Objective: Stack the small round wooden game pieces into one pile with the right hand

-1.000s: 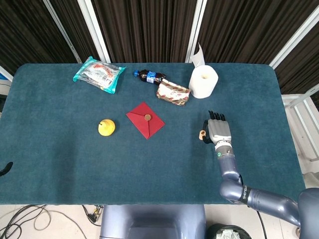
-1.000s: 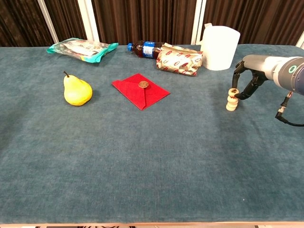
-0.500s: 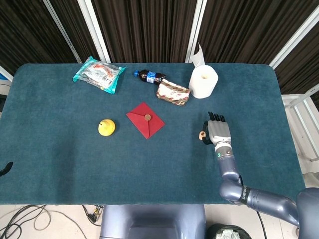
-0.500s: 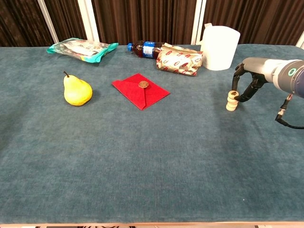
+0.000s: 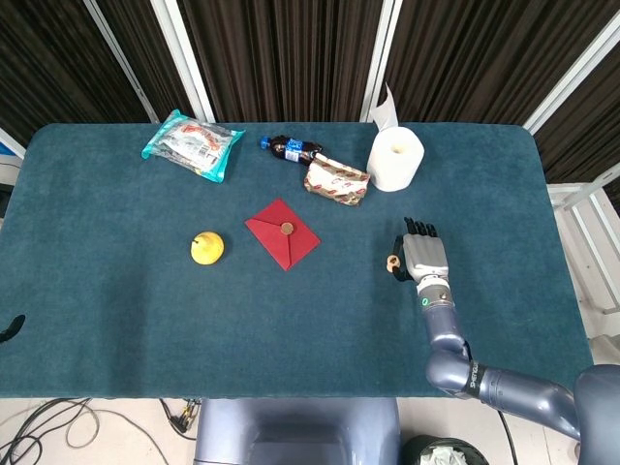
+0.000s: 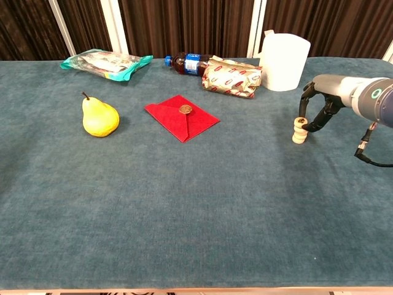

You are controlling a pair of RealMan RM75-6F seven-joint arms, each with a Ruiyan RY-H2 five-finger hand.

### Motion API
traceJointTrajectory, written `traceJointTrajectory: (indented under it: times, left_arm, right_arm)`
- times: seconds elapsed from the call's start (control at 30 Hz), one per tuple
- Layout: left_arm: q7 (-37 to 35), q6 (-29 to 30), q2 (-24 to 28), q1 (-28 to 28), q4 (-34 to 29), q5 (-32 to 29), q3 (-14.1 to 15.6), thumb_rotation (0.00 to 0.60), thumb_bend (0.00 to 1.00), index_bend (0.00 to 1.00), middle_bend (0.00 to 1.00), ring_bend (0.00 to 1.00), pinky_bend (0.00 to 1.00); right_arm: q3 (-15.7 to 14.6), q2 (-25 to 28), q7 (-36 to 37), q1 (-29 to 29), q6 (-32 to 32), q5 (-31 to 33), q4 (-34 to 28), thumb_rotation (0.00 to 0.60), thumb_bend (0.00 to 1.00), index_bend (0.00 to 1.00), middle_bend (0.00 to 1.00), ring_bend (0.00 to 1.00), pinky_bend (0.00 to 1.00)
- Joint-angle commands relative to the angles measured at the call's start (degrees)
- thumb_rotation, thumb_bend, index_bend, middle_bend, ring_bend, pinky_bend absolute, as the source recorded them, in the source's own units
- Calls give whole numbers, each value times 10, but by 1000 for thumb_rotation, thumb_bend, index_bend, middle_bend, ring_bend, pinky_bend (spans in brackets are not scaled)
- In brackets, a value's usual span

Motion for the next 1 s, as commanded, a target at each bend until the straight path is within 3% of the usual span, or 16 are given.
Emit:
traceJointTrajectory:
  times: [0.03, 0.73, 0.87, 1.0]
  left_arm:
    - [1, 0, 0, 0, 0, 0, 0, 600, 164, 110, 0, 0, 0]
    - [4, 1, -1, 0, 0, -2, -1, 600, 164, 110, 0, 0, 0]
    - [5, 1, -2, 0, 0, -2, -1, 600, 165, 110, 0, 0, 0]
    - [5, 1, -3, -1, 1, -2, -1, 600, 165, 110, 0, 0, 0]
  right_arm:
    - [-2, 0, 0, 0, 0, 0, 0, 600, 426, 483, 0, 0, 0]
    - [-4, 6, 5, -1, 5, -4, -8, 600, 426, 424, 0, 0, 0]
    - [6, 20, 18, -4, 20, -26, -31, 600, 426, 350, 0, 0, 0]
    - [32, 62, 48, -17, 52, -62, -93, 600, 426, 297, 0, 0, 0]
